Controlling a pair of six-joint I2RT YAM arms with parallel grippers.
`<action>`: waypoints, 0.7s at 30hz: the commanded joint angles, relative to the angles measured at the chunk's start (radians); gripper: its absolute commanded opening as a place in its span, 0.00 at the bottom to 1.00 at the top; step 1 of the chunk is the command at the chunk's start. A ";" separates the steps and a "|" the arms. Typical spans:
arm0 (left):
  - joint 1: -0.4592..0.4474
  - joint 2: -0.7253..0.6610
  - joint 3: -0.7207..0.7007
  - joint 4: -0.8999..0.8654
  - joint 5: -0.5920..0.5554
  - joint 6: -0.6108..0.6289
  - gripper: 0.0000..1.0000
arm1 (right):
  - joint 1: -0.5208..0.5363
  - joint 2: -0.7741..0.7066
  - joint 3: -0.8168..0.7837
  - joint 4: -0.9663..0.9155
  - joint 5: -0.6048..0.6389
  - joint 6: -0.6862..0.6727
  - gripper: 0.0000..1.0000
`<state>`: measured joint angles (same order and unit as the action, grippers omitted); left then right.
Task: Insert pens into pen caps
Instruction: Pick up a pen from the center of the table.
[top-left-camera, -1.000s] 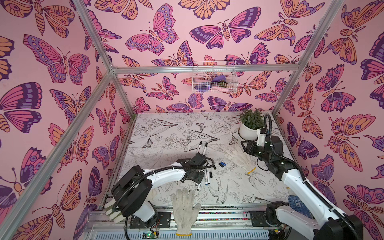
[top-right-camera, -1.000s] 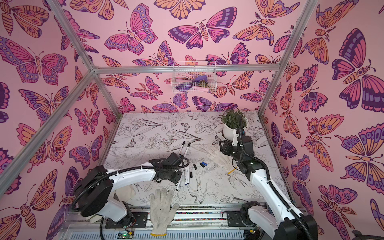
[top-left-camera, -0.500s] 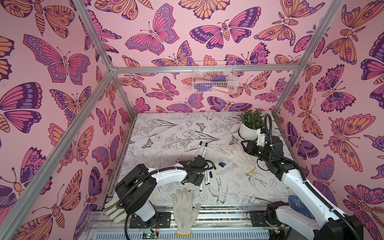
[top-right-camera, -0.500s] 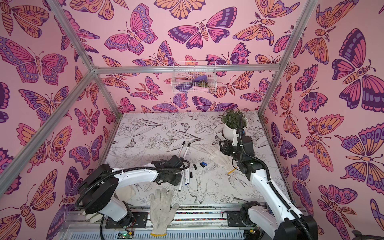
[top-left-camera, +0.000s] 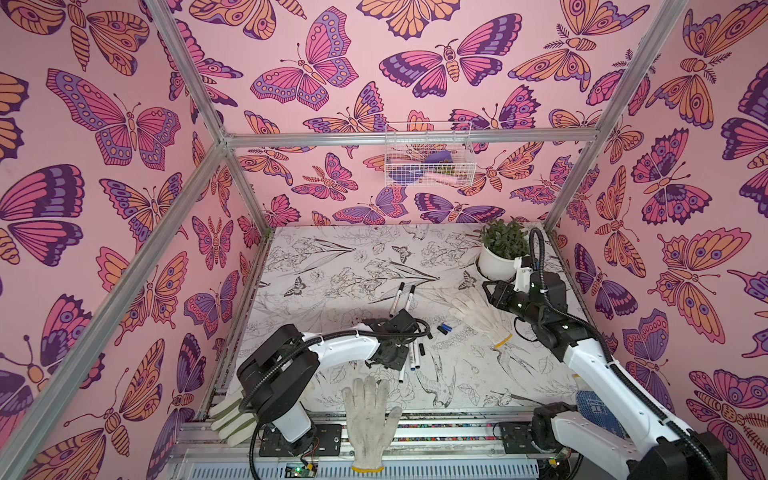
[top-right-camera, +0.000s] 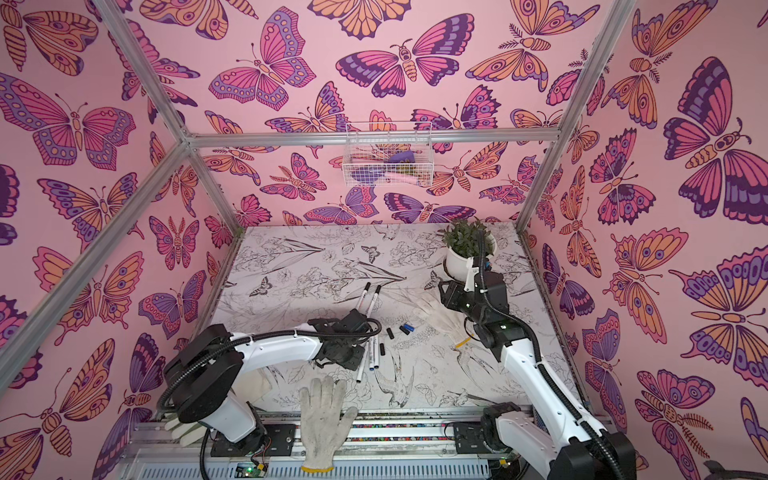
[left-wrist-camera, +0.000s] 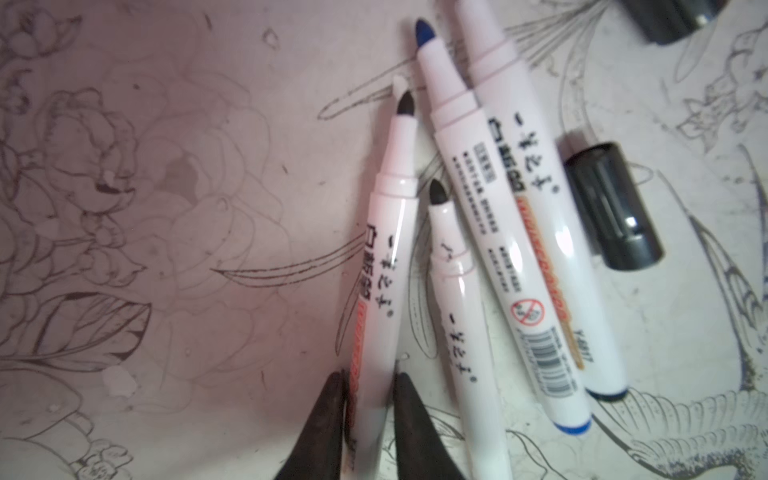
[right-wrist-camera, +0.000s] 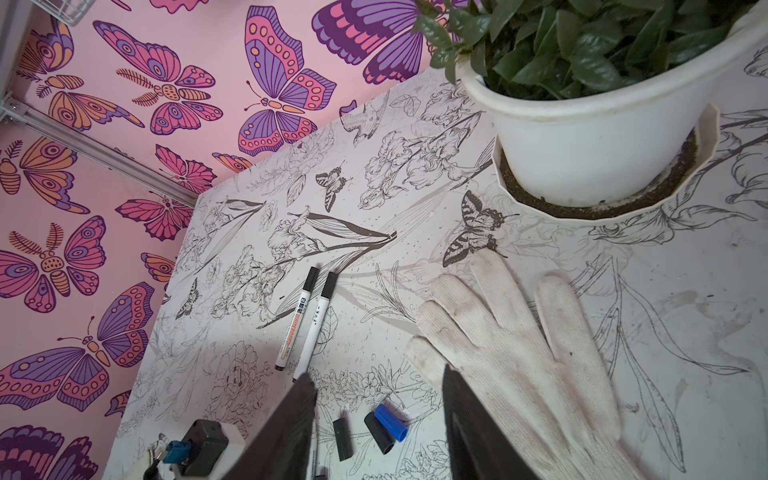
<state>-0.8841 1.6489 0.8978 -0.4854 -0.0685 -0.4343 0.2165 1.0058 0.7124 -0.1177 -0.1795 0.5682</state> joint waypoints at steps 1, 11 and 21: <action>-0.006 0.069 -0.007 -0.070 -0.008 -0.019 0.18 | -0.002 -0.018 -0.005 -0.002 0.010 -0.020 0.52; -0.003 -0.148 0.033 -0.075 -0.060 0.029 0.00 | -0.003 -0.026 -0.002 0.006 -0.024 -0.013 0.52; 0.011 -0.234 0.152 0.207 0.156 0.232 0.00 | 0.073 0.050 0.004 0.184 -0.357 -0.007 0.51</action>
<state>-0.8810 1.3827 1.0252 -0.3599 -0.0051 -0.2768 0.2565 1.0424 0.7113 -0.0147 -0.3954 0.5758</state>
